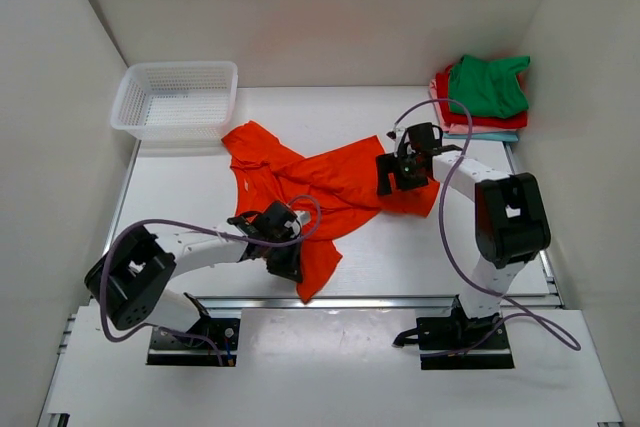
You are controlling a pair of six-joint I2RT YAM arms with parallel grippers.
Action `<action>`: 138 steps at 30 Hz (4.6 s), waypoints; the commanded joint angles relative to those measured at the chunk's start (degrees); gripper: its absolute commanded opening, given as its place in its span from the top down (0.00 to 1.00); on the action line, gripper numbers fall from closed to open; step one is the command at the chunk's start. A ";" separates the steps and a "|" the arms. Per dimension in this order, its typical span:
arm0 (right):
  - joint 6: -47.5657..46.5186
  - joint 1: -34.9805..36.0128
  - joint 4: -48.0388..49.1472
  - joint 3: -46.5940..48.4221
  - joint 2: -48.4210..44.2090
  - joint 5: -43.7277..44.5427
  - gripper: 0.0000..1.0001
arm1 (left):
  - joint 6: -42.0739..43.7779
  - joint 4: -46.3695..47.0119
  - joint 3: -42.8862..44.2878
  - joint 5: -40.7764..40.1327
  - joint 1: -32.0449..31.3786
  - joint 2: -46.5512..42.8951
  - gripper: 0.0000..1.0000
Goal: Fold and stack the t-shirts
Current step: Flatten out the tshirt
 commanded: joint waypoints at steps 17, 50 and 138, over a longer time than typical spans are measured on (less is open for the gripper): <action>3.21 -11.07 1.56 36.69 16.74 6.53 1.00 | 7.46 -27.19 5.58 -14.71 14.07 -20.40 1.00; 16.14 -6.77 12.57 15.15 14.14 -7.34 0.66 | 8.25 -25.00 4.62 -12.25 17.24 -22.79 1.00; 17.37 -12.49 12.82 1.82 -0.17 1.53 1.00 | 8.69 -23.94 4.09 -10.66 18.38 -24.98 1.00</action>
